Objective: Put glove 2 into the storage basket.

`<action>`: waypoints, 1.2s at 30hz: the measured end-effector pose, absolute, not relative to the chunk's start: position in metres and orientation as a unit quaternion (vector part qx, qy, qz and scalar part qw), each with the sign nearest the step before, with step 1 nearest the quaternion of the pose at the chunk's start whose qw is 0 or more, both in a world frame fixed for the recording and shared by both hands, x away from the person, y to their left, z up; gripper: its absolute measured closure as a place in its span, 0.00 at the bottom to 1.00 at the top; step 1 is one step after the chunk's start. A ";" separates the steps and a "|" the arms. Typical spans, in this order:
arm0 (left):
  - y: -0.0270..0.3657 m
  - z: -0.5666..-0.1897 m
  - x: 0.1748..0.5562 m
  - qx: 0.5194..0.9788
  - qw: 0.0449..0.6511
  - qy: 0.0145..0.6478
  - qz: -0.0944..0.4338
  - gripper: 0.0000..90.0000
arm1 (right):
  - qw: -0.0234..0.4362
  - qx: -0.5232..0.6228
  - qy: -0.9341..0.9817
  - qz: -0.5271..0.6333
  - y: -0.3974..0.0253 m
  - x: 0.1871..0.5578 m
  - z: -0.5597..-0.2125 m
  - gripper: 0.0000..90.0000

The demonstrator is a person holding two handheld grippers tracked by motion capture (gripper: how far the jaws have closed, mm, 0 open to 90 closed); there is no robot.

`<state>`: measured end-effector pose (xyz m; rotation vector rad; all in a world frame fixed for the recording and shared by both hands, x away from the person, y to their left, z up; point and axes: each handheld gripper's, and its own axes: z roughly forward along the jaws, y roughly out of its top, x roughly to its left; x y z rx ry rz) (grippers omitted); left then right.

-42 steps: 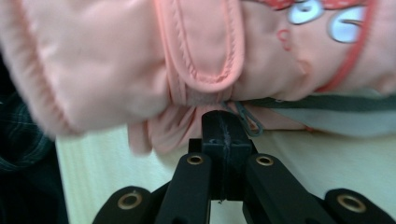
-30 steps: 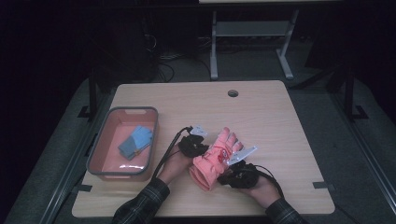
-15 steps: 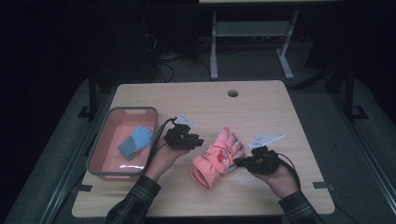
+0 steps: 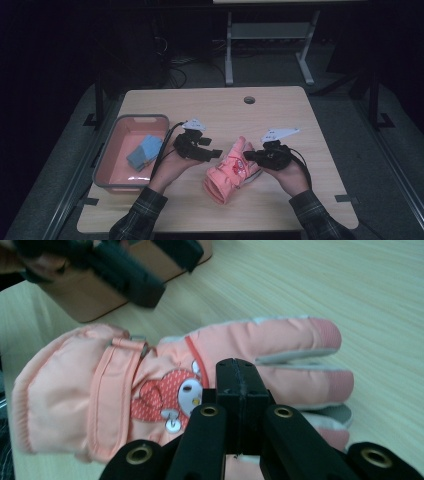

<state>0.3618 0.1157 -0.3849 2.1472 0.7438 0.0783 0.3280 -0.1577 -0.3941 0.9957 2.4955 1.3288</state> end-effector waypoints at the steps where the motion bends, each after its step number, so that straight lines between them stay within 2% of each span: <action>1: 0.113 -0.387 0.360 0.857 0.420 0.297 0.027 0.35 | 0.071 0.335 0.830 0.440 -0.156 0.329 -0.394 1.00; 15: 0.094 -0.398 0.356 0.871 0.409 0.273 0.007 0.30 | 0.072 0.343 0.836 0.422 -0.154 0.338 -0.409 1.00; 18: 0.094 -0.397 0.355 0.868 0.414 0.273 0.004 0.25 | 0.074 0.343 0.837 0.420 -0.154 0.338 -0.409 1.00; 26: 0.086 -0.404 0.357 0.871 0.406 0.274 -0.023 0.27 | 0.078 0.339 0.844 0.408 -0.149 0.337 -0.411 1.00; 36: 0.079 -0.428 0.367 0.879 0.378 0.283 -0.068 0.14 | 0.074 0.334 0.856 0.388 -0.142 0.335 -0.421 1.00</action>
